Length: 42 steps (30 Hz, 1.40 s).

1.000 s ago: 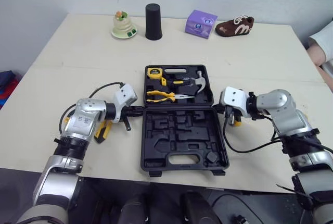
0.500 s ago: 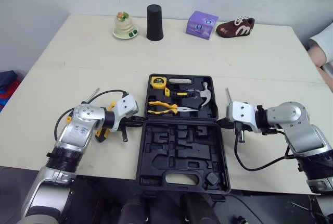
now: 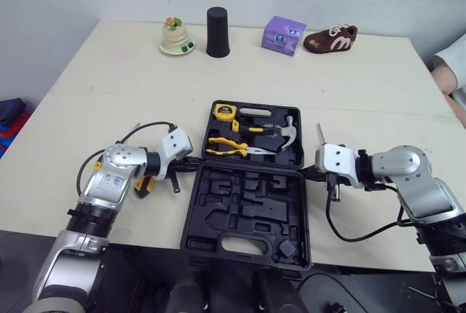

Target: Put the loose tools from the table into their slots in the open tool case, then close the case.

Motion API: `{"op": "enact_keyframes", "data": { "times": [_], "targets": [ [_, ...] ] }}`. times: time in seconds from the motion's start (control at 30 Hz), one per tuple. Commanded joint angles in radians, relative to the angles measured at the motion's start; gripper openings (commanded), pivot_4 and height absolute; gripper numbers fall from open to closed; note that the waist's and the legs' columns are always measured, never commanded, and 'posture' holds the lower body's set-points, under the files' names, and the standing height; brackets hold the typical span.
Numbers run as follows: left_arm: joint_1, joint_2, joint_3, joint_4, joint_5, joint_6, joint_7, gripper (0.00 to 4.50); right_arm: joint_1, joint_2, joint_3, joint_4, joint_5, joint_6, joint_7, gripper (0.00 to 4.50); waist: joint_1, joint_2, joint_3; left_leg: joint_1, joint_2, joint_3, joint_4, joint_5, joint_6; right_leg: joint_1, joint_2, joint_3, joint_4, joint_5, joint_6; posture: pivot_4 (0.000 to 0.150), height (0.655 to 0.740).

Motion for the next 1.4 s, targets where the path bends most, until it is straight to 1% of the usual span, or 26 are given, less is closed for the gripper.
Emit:
{"op": "enact_keyframes", "data": {
  "times": [0.03, 0.17, 0.27, 0.33, 0.37, 0.43, 0.47, 0.5, 0.53, 0.57, 0.6, 0.63, 0.67, 0.73, 0.83, 0.9, 0.97, 1.03, 1.13, 1.2, 1.27, 1.3, 1.4],
  "targets": [
    [0.009, 0.056, 0.048, -0.051, -0.015, 0.03, -0.005, 0.09, -0.013, -0.045, -0.085, 0.002, 0.045, -0.057, 0.0, 0.0, -0.002, 0.0, 0.0, 0.0, 0.0, 0.0, 0.0, 0.0, 0.0, 0.0, 0.0, 0.0, 0.0, 0.0, 0.0, 0.15, 0.74],
    [0.097, 0.175, 0.134, -0.196, -0.099, 0.063, -0.085, 0.09, 0.008, -0.111, -0.202, 0.006, 0.158, -0.103, 0.063, 0.0, -0.003, 0.0, 0.0, 0.0, 0.0, 0.001, -0.004, 0.0, 0.0, -0.001, 0.0, 0.001, -0.003, 0.0, 0.0, 0.15, 0.74],
    [0.181, 0.226, 0.274, -0.248, -0.175, 0.047, -0.093, 0.09, 0.057, -0.161, -0.315, 0.027, 0.239, -0.106, 0.1, 0.0, -0.001, 0.0, 0.0, 0.0, 0.001, 0.0, -0.007, 0.0, 0.0, 0.001, 0.0, 0.001, -0.008, 0.0, 0.0, 0.15, 0.74],
    [0.245, 0.25, 0.4, -0.242, -0.226, 0.017, -0.092, 0.64, 0.113, -0.202, -0.396, 0.065, 0.264, -0.101, 0.109, 0.65, 0.001, 0.0, 0.0, 0.0, 0.0, 0.0, -0.01, 0.0, 0.0, 0.001, -0.001, 0.001, -0.012, 0.0, 0.0, 0.15, 0.74],
    [0.273, 0.258, 0.459, -0.229, -0.243, -0.001, -0.085, 0.88, 0.144, -0.219, -0.432, 0.087, 0.264, -0.109, 0.106, 0.89, 0.001, 0.0, 0.0, 0.0, 0.0, 0.0, -0.01, -0.001, 0.0, 0.002, -0.001, 0.001, -0.012, 0.0, 0.0, 0.15, 0.74],
    [0.319, 0.276, 0.582, -0.179, -0.255, -0.039, -0.048, 1.68, 0.209, -0.248, -0.507, 0.138, 0.258, -0.125, 0.089, 1.75, 0.003, 0.0, 0.0, 0.0, 0.0, -0.001, -0.011, -0.001, 0.001, 0.002, -0.001, 0.001, -0.014, 0.0, 0.0, 0.15, 0.74],
    [0.339, 0.286, 0.639, -0.143, -0.252, -0.063, -0.027, 2.18, 0.243, -0.263, -0.535, 0.17, 0.243, -0.135, 0.077, 2.29, 0.002, 0.0, 0.0, 0.0, 0.0, 0.0, -0.012, -0.001, 0.001, 0.002, -0.001, 0.001, -0.014, 0.0, 0.0, 0.15, 0.74],
    [0.354, 0.293, 0.692, -0.11, -0.249, -0.079, -0.002, 2.53, 0.271, -0.271, -0.564, 0.205, 0.23, -0.166, 0.065, 2.68, 0.001, 0.0, 0.0, 0.0, 0.0, -0.001, -0.012, -0.001, 0.001, 0.002, -0.001, 0.001, -0.015, 0.0, 0.0, 0.15, 0.74],
    [0.365, 0.298, 0.734, -0.076, -0.248, -0.092, 0.025, 2.78, 0.292, -0.272, -0.589, 0.242, 0.221, -0.195, 0.043, 3.0, 0.0, 0.0, 0.0, 0.001, 0.0, 0.0, -0.012, -0.002, 0.003, 0.002, -0.001, 0.002, -0.015, 0.0, 0.0, 0.15, 0.74],
    [0.375, 0.305, 0.767, -0.04, -0.248, -0.111, 0.038, 3.38, 0.309, -0.268, -0.616, 0.285, 0.223, -0.221, 0.024, 3.62, -0.001, 0.0, 0.0, 0.001, 0.0, 0.0, -0.012, -0.004, 0.005, 0.002, -0.001, 0.002, -0.015, 0.0, 0.0, 0.15, 0.74],
    [0.39, 0.316, 0.802, 0.01, -0.24, -0.134, 0.057, 3.57, 0.334, -0.266, -0.645, 0.35, 0.215, -0.283, 0.006, 3.87, -0.003, 0.0, 0.0, 0.003, 0.0, 0.001, -0.013, -0.005, 0.006, 0.003, -0.001, 0.002, -0.016, 0.0, 0.0, 0.15, 0.74],
    [0.404, 0.326, 0.829, 0.056, -0.231, -0.155, 0.074, 4.02, 0.358, -0.265, -0.667, 0.407, 0.214, -0.334, 0.002, 4.35, -0.005, 0.0, 0.0, 0.004, 0.0, 0.002, -0.014, -0.005, 0.006, 0.003, -0.001, 0.002, -0.015, 0.0, 0.0, 0.15, 0.74],
    [0.419, 0.335, 0.85, 0.097, -0.224, -0.176, 0.087, 4.44, 0.377, -0.262, -0.687, 0.459, 0.214, -0.374, -0.009, 4.5, -0.007, 0.0, 0.0, 0.005, 0.0, 0.003, -0.014, -0.006, 0.006, 0.004, -0.001, 0.002, -0.015, 0.0, 0.0, 0.15, 0.74],
    [0.442, 0.352, 0.874, 0.17, -0.204, -0.211, 0.13, 4.48, 0.39, -0.252, -0.728, 0.555, 0.228, -0.444, -0.044, 4.5, -0.009, 0.0, 0.0, 0.007, 0.0, 0.005, -0.015, -0.007, 0.006, 0.005, -0.001, 0.002, -0.016, 0.0, 0.0, 0.15, 0.74],
    [0.456, 0.369, 0.883, 0.245, -0.193, -0.248, 0.172, 4.48, 0.388, -0.252, -0.761, 0.648, 0.246, -0.461, -0.089, 4.5, -0.017, 0.0, 0.0, 0.007, 0.0, 0.006, -0.016, -0.007, 0.006, 0.005, -0.001, 0.003, -0.016, 0.0, 0.0, 0.15, 0.74],
    [0.472, 0.394, 0.918, 0.364, -0.167, -0.291, 0.259, 4.48, 0.432, -0.269, -0.796, 0.763, 0.223, -0.523, -0.154, 4.5, -0.023, 0.0, 0.0, 0.008, 0.0, 0.006, -0.015, -0.007, 0.006, 0.005, -0.001, 0.002, -0.015, 0.0, 0.0, 0.15, 0.74],
    [0.487, 0.415, 0.931, 0.438, -0.155, -0.306, 0.316, 4.48, 0.452, -0.28, -0.824, 0.85, 0.23, -0.536, -0.2, 4.5, -0.028, 0.0, 0.0, 0.008, 0.0, 0.005, -0.016, -0.008, 0.005, 0.005, -0.001, 0.003, -0.015, 0.0, 0.0, 0.15, 0.74],
    [0.486, 0.43, 0.92, 0.479, -0.16, -0.326, 0.319, 4.48, 0.457, -0.287, -0.817, 0.885, 0.248, -0.487, -0.181, 4.5, -0.03, 0.0, 0.0, 0.008, 0.001, 0.004, -0.017, -0.009, 0.004, 0.005, -0.001, 0.003, -0.016, 0.0, -0.002, 0.15, 0.74],
    [0.479, 0.44, 0.904, 0.507, -0.168, -0.352, 0.307, 4.48, 0.453, -0.29, -0.795, 0.903, 0.248, -0.512, -0.146, 4.5, -0.032, 0.0, 0.0, 0.009, 0.001, 0.006, -0.016, -0.009, 0.004, 0.006, -0.001, 0.002, -0.015, 0.0, -0.002, 0.15, 0.74],
    [0.479, 0.436, 0.894, 0.504, -0.193, -0.349, 0.256, 4.48, 0.39, -0.254, -0.768, 0.889, 0.271, -0.559, -0.098, 4.5, -0.039, 0.0, 0.0, 0.01, 0.001, 0.006, -0.016, -0.009, 0.004, 0.007, -0.001, 0.002, -0.015, 0.0, -0.001, 0.15, 0.74],
    [0.485, 0.43, 0.888, 0.494, -0.208, -0.344, 0.219, 4.48, 0.337, -0.225, -0.757, 0.879, 0.307, -0.581, -0.039, 4.5, -0.05, -0.002, 0.001, 0.017, 0.002, 0.007, -0.017, -0.009, 0.003, 0.013, -0.001, 0.002, -0.015, 0.001, -0.002, 0.15, 0.74],
    [0.491, 0.426, 0.888, 0.483, -0.215, -0.341, 0.208, 4.48, 0.319, -0.216, -0.753, 0.873, 0.323, -0.573, -0.008, 4.5, -0.051, -0.002, 0.001, 0.026, 0.002, 0.007, -0.018, -0.011, -0.001, 0.022, 0.0, 0.003, -0.017, 0.001, -0.002, 0.15, 0.74],
    [0.519, 0.408, 0.891, 0.418, -0.246, -0.316, 0.17, 4.48, 0.278, -0.191, -0.712, 0.825, 0.366, -0.511, 0.097, 4.5, -0.051, -0.002, 0.001, 0.025, 0.002, 0.007, -0.019, -0.011, 0.0, 0.021, 0.0, 0.002, -0.017, 0.001, -0.002, 0.15, 0.74]
  ]
}}
